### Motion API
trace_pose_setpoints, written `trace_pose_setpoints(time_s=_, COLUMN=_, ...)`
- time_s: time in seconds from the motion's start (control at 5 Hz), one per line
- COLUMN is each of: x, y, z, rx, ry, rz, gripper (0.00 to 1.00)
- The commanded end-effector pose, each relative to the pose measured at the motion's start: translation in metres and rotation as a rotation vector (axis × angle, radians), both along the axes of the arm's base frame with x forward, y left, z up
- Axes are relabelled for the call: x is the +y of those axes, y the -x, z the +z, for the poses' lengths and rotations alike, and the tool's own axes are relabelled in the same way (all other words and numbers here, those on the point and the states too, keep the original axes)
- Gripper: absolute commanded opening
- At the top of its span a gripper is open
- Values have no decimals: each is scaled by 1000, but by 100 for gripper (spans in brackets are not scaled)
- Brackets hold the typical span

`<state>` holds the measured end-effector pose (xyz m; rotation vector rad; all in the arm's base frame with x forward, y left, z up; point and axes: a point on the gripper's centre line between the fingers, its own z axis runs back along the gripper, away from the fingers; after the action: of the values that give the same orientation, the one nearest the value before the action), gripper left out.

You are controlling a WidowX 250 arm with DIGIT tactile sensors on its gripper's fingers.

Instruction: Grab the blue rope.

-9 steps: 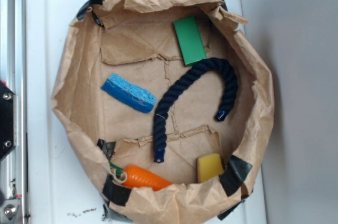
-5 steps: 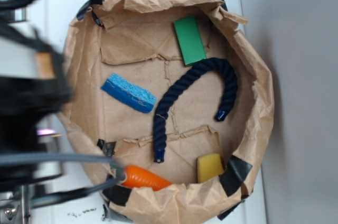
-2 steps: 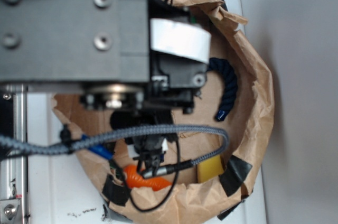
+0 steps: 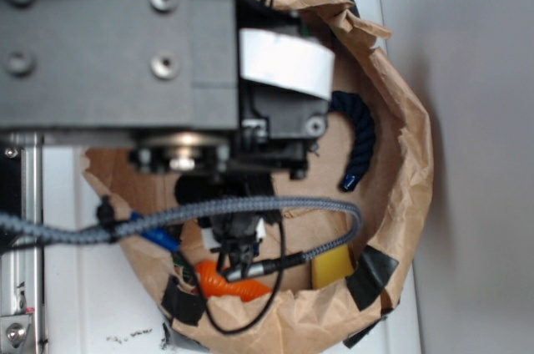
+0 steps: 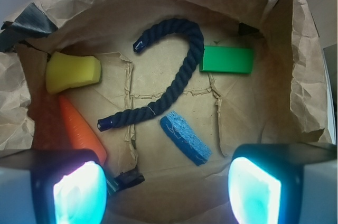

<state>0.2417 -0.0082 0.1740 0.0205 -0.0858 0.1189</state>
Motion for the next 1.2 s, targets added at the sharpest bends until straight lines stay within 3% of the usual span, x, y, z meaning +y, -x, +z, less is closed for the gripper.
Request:
trace_pose_setpoints(time_s=0.0, x=38, y=-15, z=-31, rx=15, ry=68, rz=104, gripper=100)
trace_pose_setpoints(time_s=0.4, x=58, y=-27, z=-67, rx=-46, ry=88, rz=132, gripper=100)
trace_pose_setpoints(time_s=0.8, x=39, y=-28, z=-96, rx=-132, ry=182, rz=120, gripper=100)
trace_pose_setpoints(time_s=1.0, x=27, y=-29, z=-98, rx=-135, ry=136, rz=125, gripper=100)
